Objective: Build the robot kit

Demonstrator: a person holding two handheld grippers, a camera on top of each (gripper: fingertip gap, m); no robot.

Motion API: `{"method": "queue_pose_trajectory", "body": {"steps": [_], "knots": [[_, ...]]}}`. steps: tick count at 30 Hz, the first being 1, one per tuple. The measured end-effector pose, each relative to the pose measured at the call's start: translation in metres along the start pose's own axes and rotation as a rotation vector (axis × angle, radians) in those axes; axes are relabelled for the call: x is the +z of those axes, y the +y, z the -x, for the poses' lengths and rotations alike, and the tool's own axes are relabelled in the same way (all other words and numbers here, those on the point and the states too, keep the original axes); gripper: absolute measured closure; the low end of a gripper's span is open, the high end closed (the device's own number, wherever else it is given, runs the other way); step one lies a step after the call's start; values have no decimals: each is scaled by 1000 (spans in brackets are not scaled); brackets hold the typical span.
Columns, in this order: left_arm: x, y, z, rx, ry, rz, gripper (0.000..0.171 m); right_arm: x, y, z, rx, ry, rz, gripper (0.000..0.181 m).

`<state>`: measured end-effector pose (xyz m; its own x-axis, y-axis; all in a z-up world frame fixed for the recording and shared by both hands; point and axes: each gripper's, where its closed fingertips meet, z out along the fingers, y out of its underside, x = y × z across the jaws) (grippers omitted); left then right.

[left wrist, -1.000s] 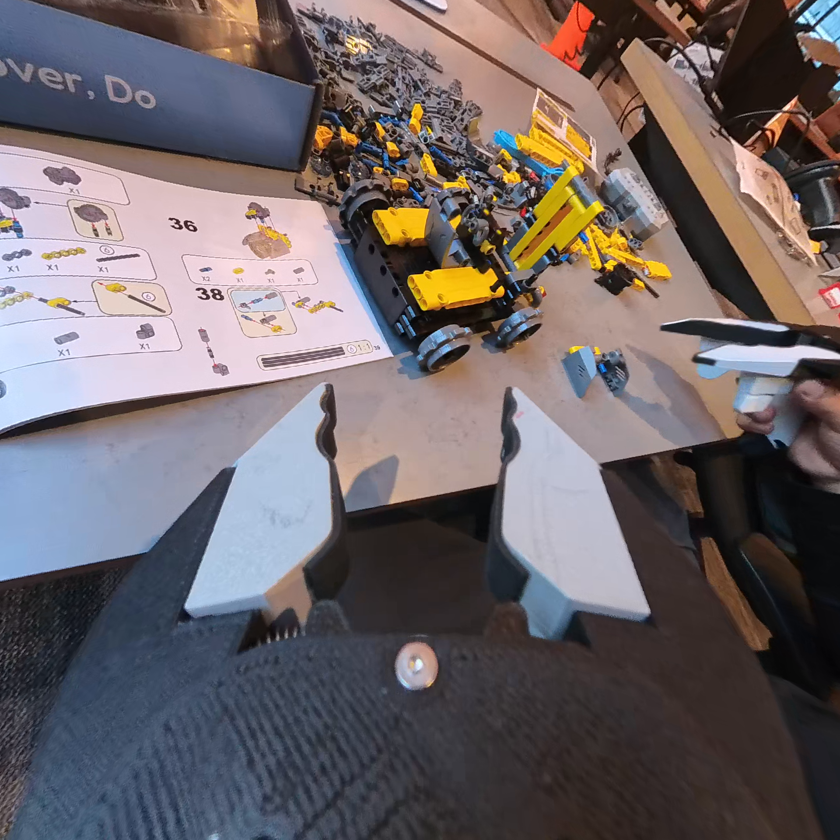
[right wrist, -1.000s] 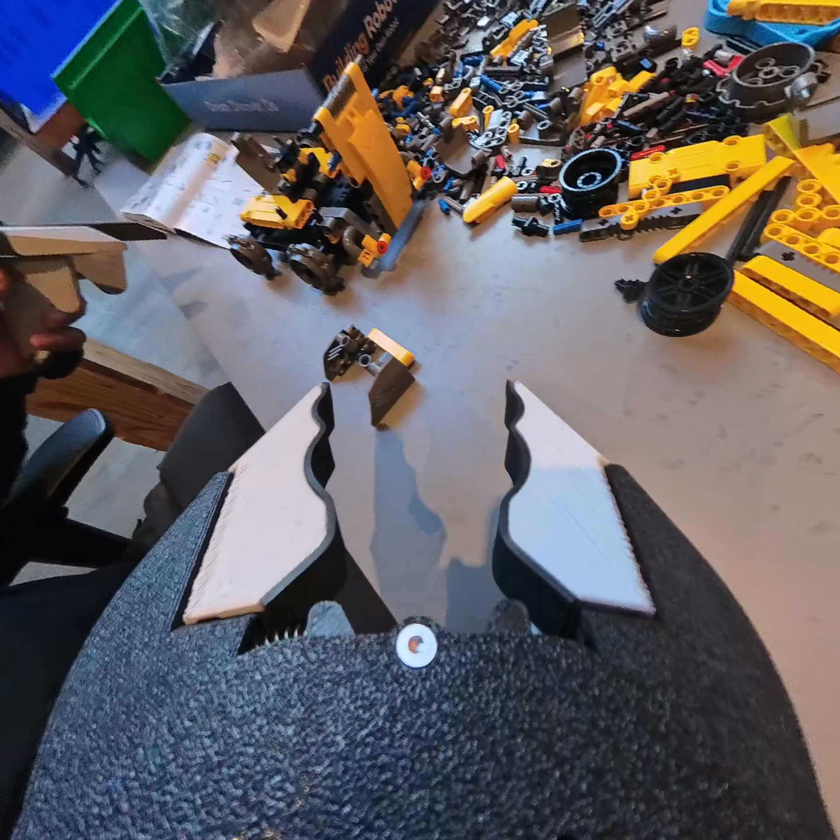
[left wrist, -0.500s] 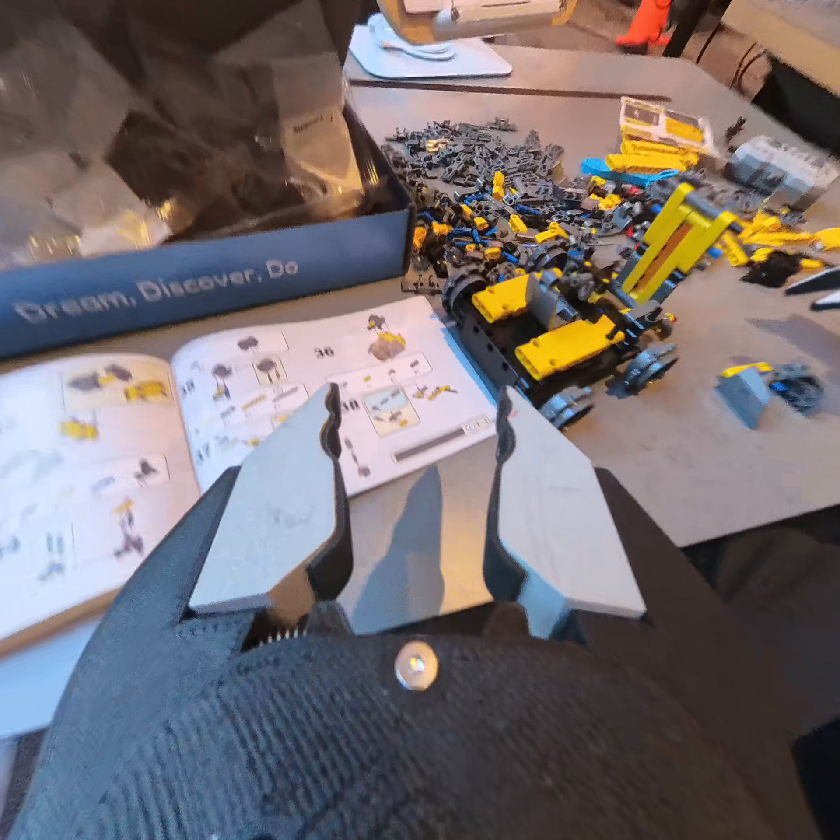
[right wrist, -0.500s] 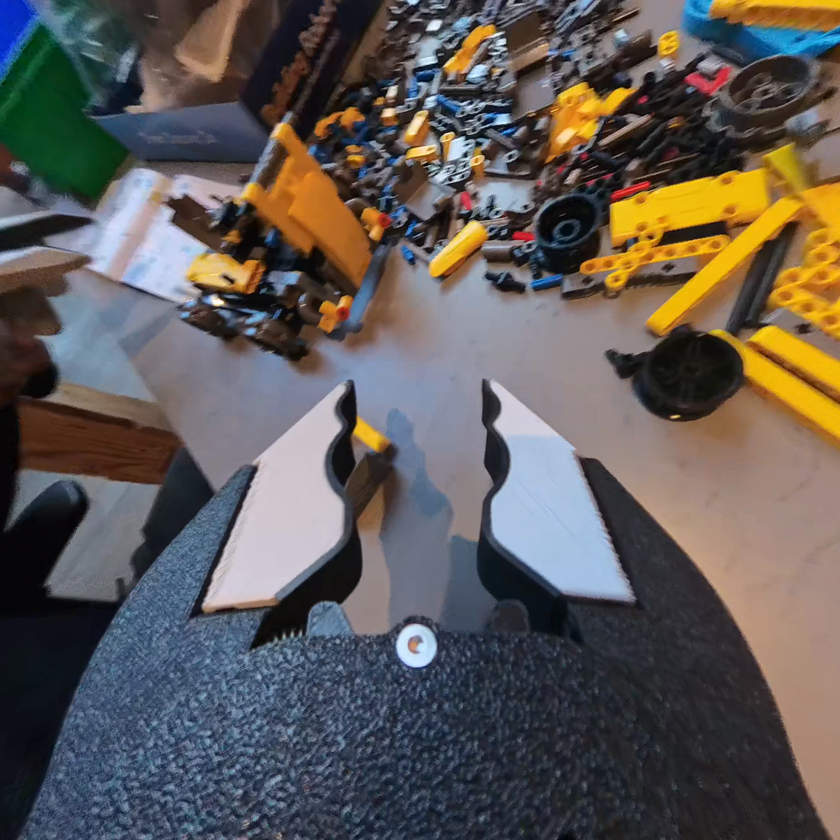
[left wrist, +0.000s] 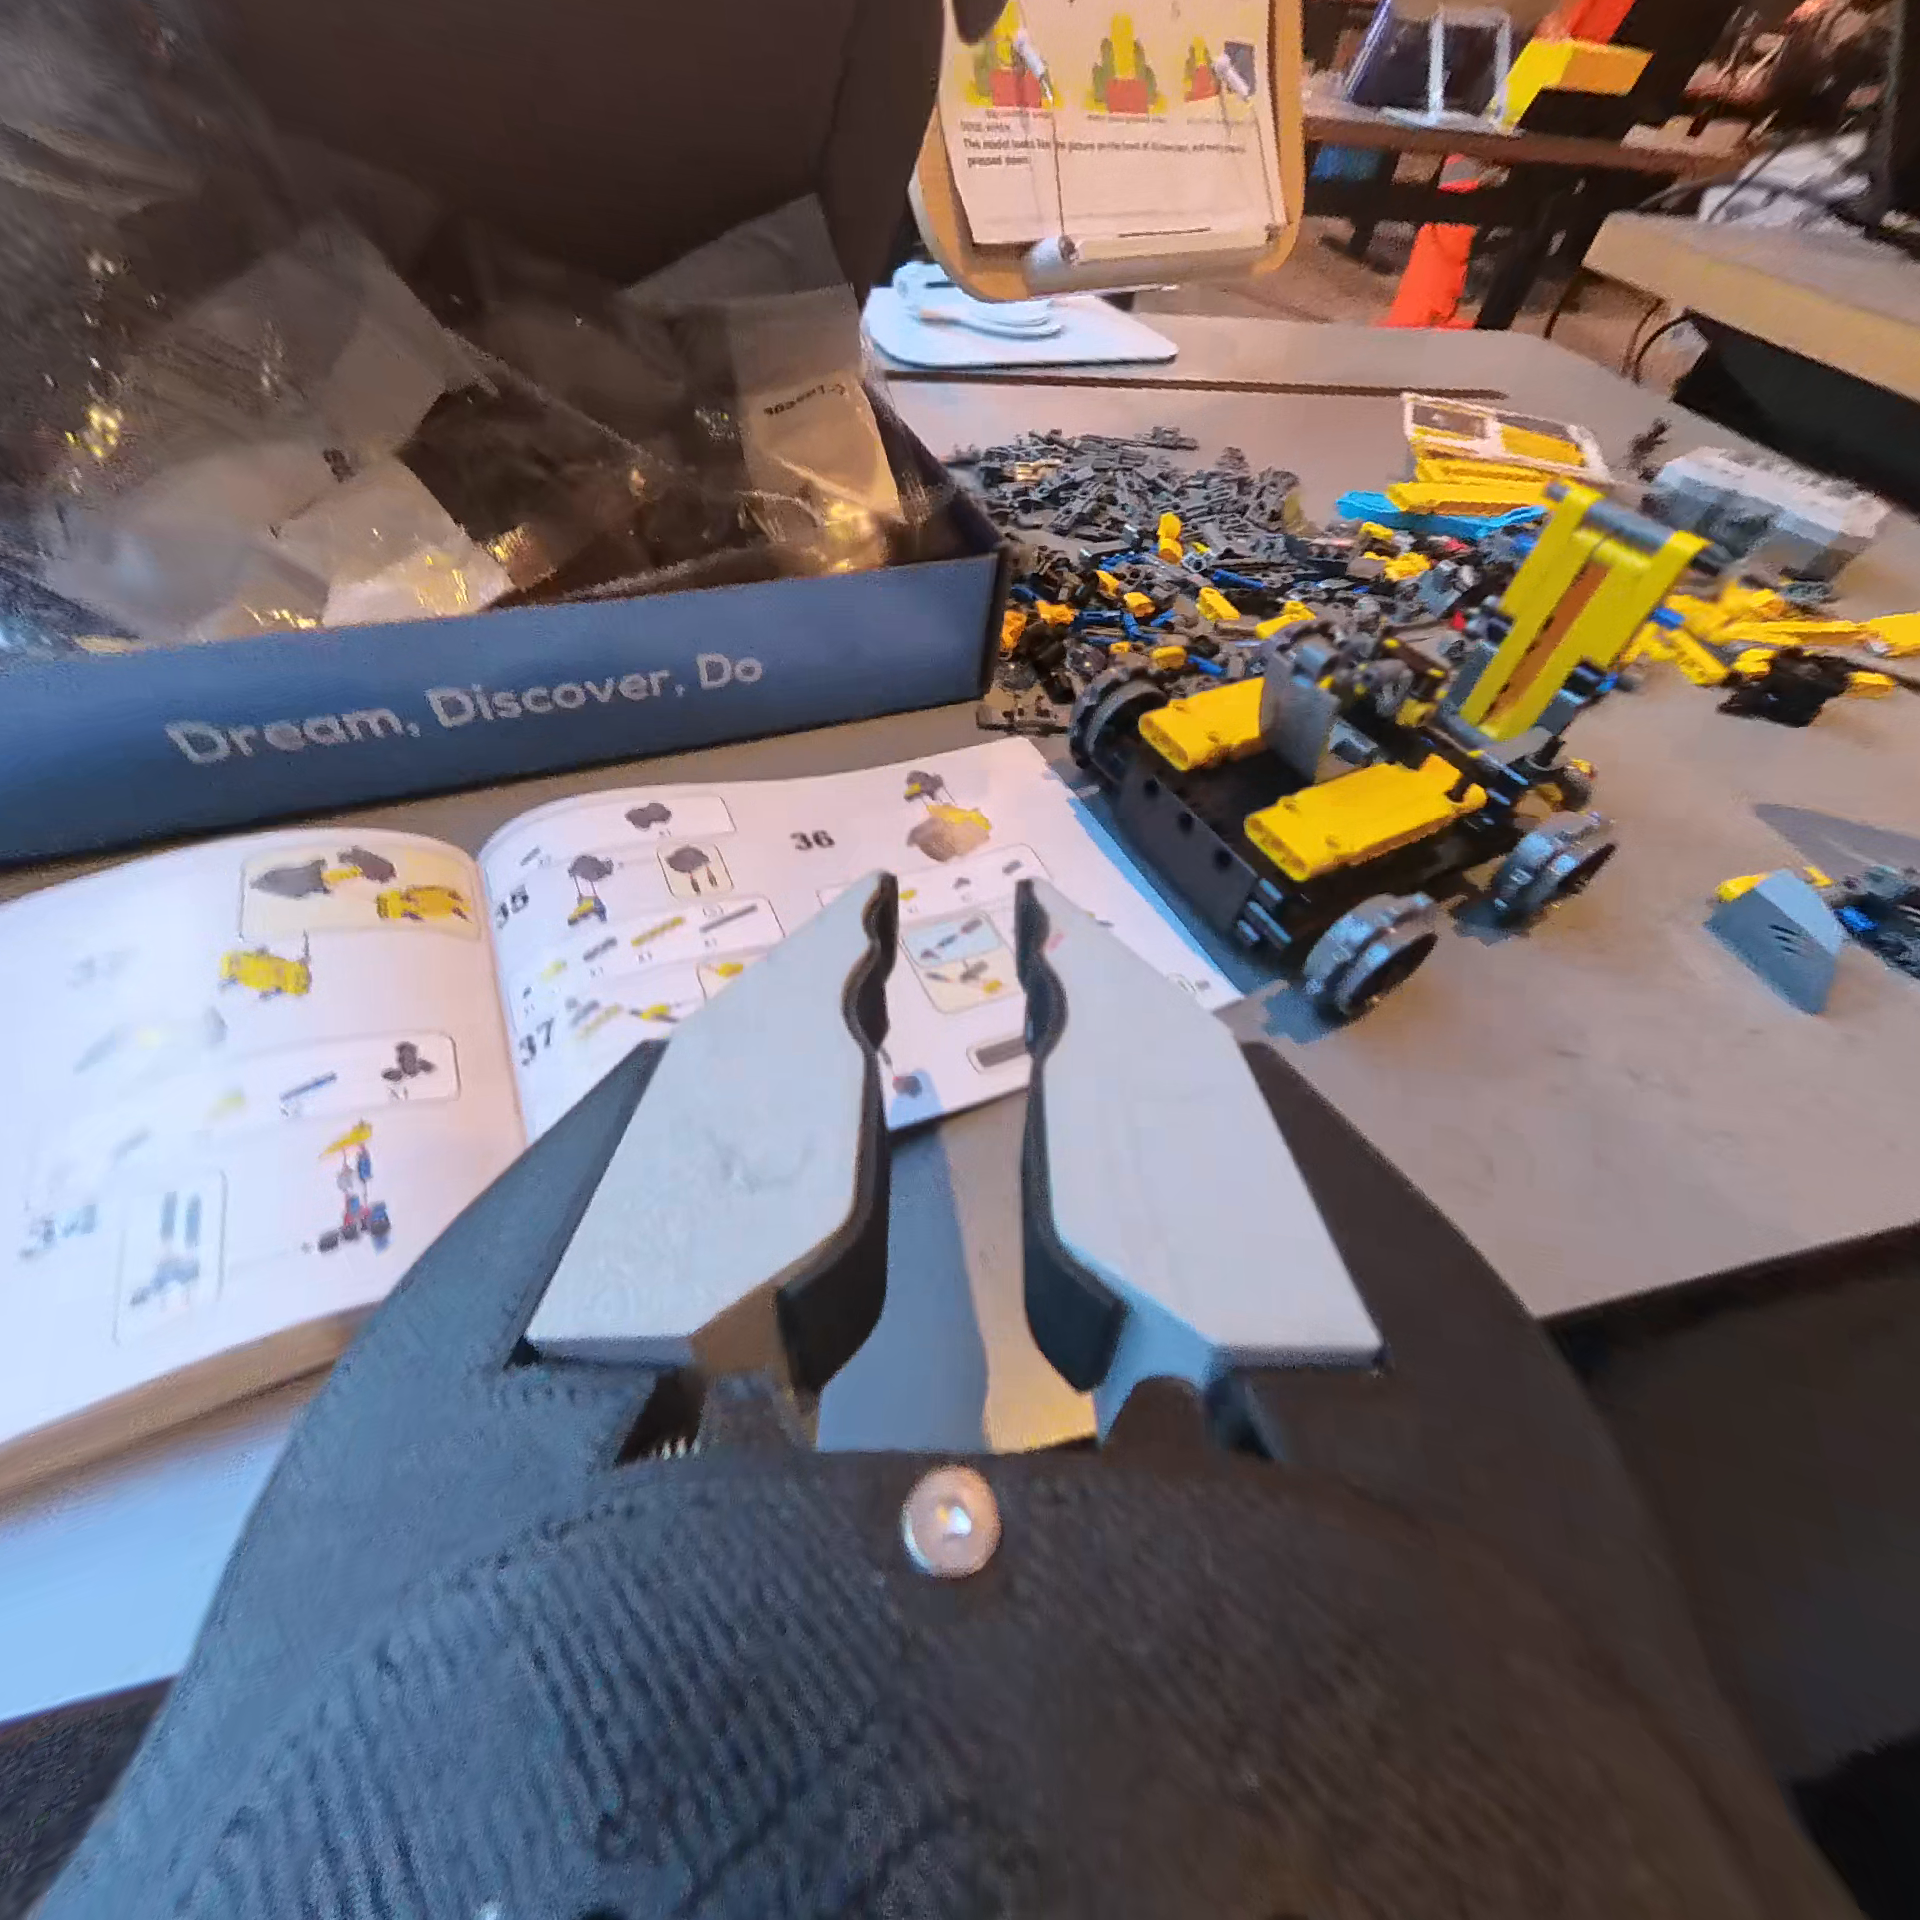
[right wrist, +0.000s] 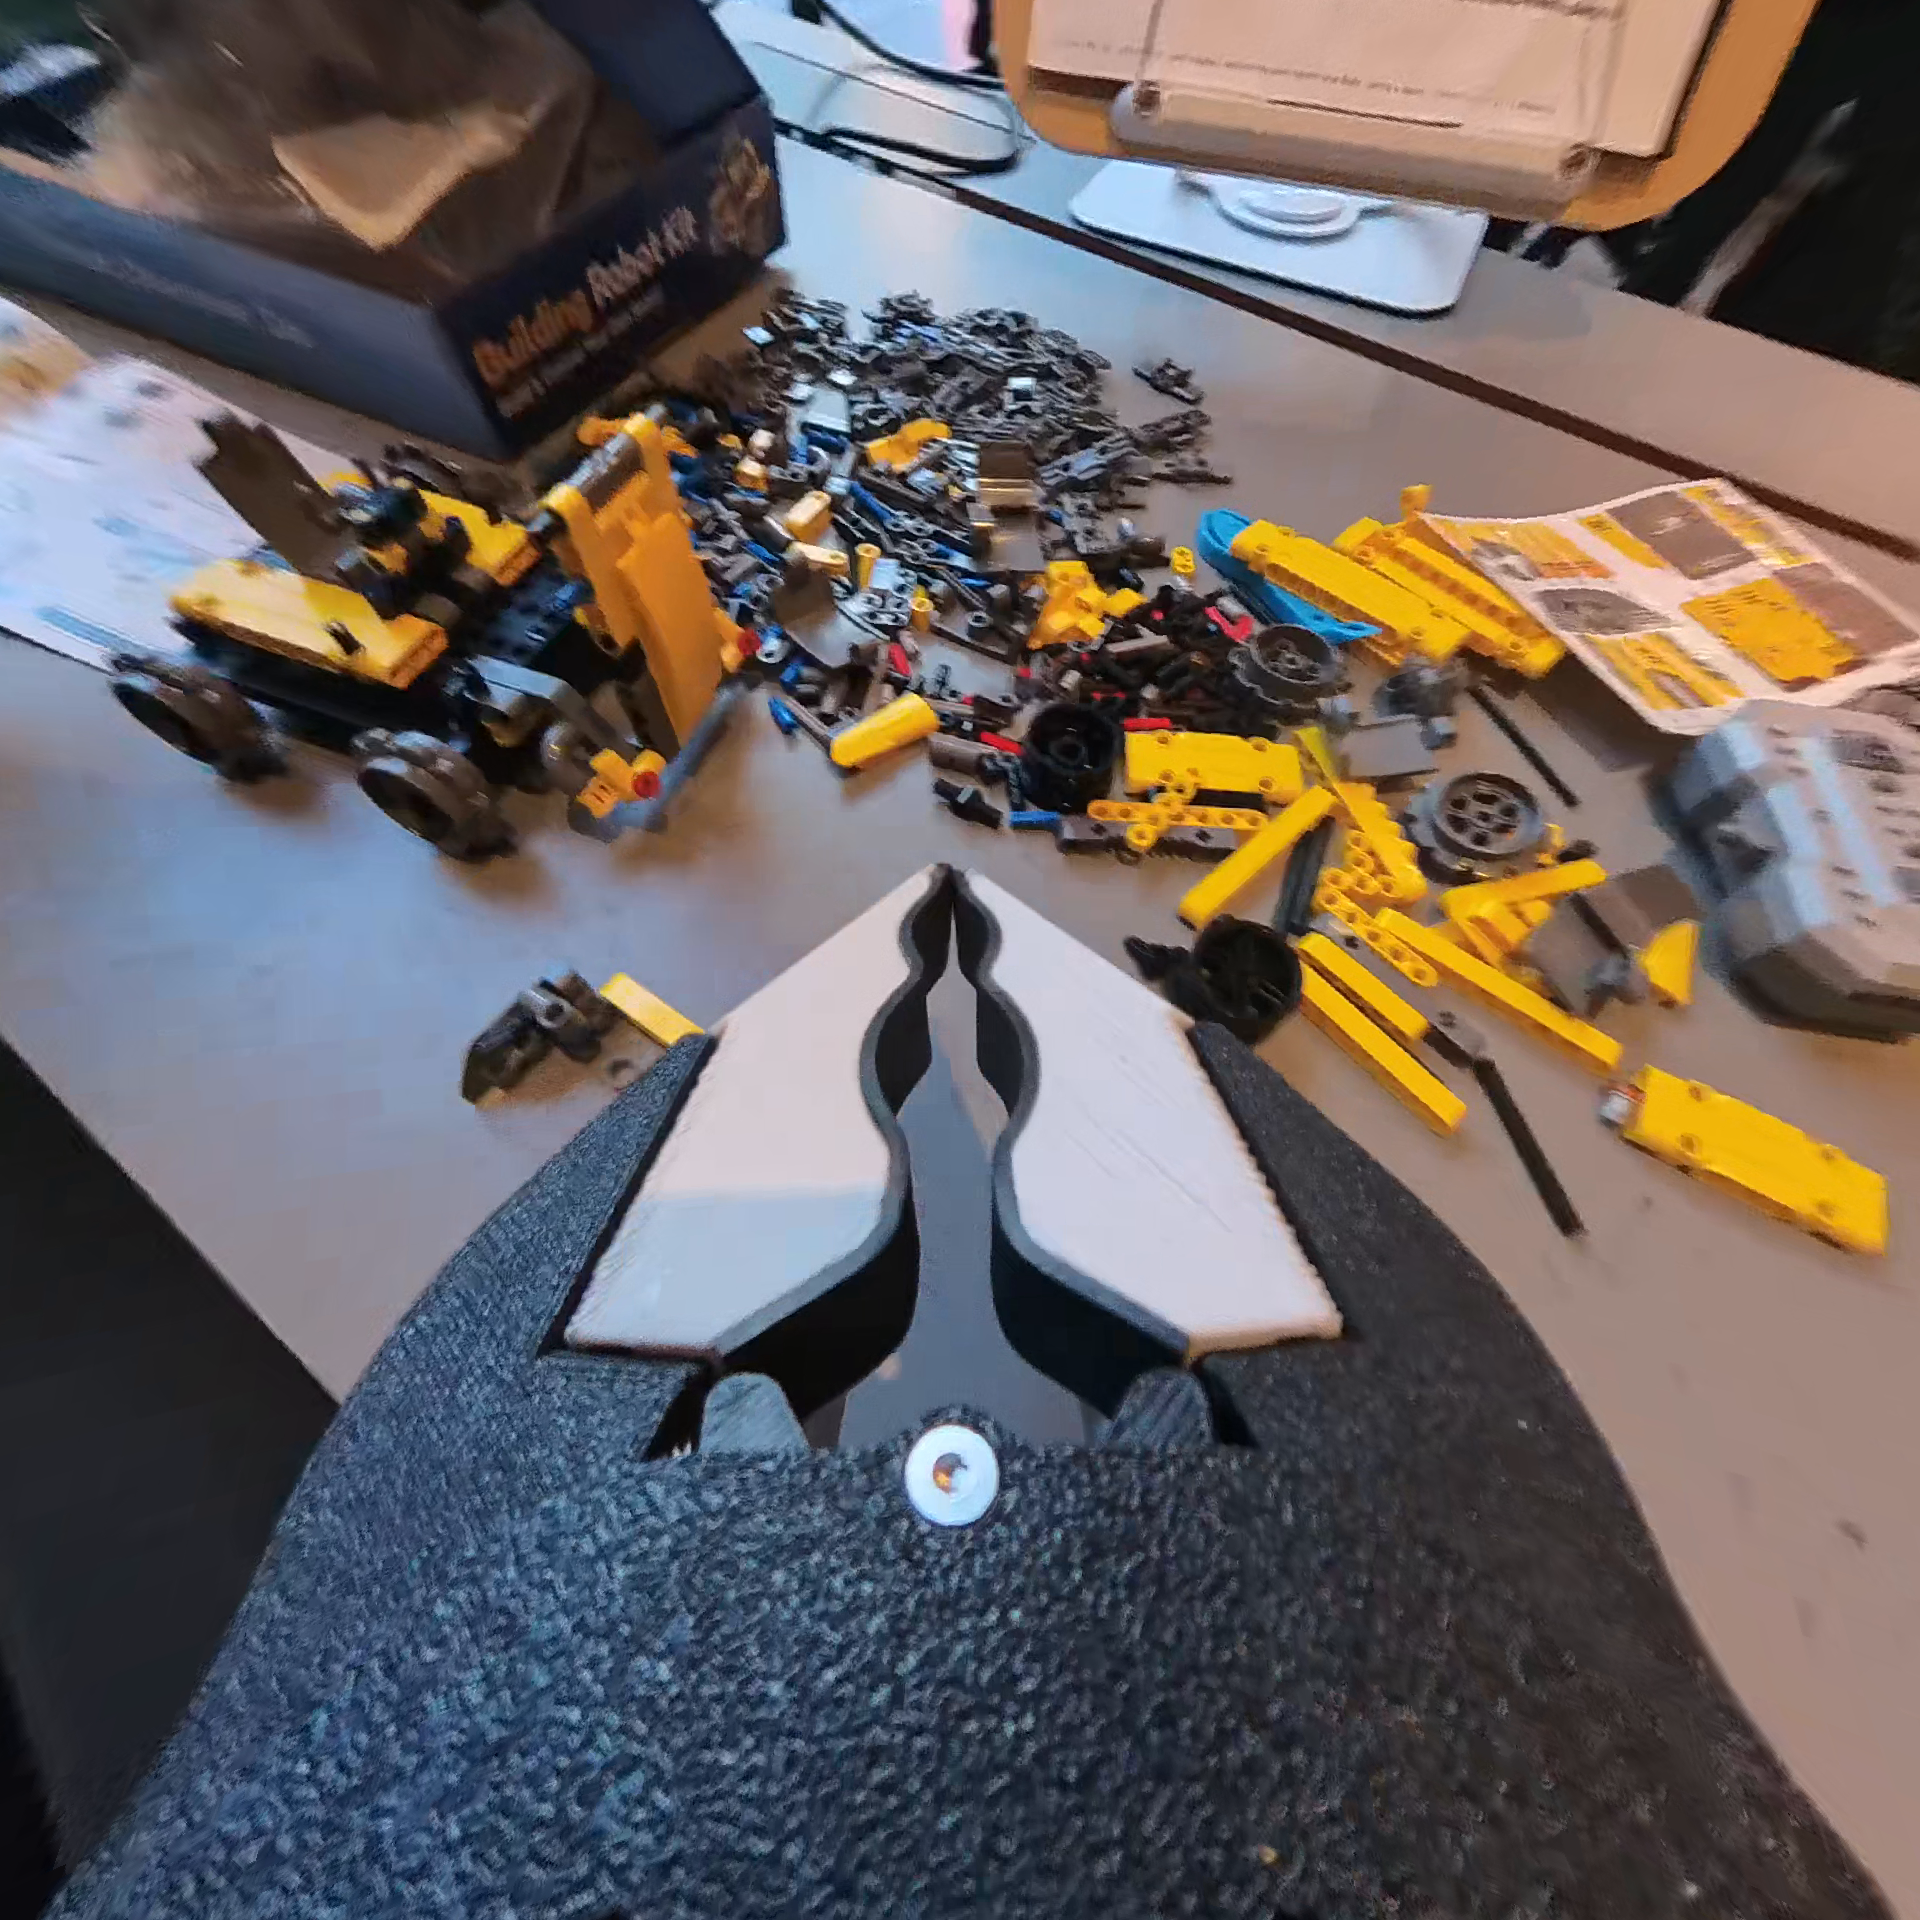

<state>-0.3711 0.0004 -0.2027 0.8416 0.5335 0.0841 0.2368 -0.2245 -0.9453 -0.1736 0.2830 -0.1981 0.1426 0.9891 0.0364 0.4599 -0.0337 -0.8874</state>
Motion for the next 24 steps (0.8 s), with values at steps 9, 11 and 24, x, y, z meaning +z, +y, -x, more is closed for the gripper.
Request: {"method": "queue_pose_trajectory", "body": {"steps": [9, 11, 24], "knots": [[-22, 12, -5, -55, 63, -58, 148, -18, 44, -50, 28, 205, 39, 179], [-20, 11, -6, -38, 66, -63, 148, -16, 51, -58, 97, 205, 41, 179], [-16, 16, 63, -58, -145, 23, 148, 5, 52, -65, 72, 141, 96, 177]]}}
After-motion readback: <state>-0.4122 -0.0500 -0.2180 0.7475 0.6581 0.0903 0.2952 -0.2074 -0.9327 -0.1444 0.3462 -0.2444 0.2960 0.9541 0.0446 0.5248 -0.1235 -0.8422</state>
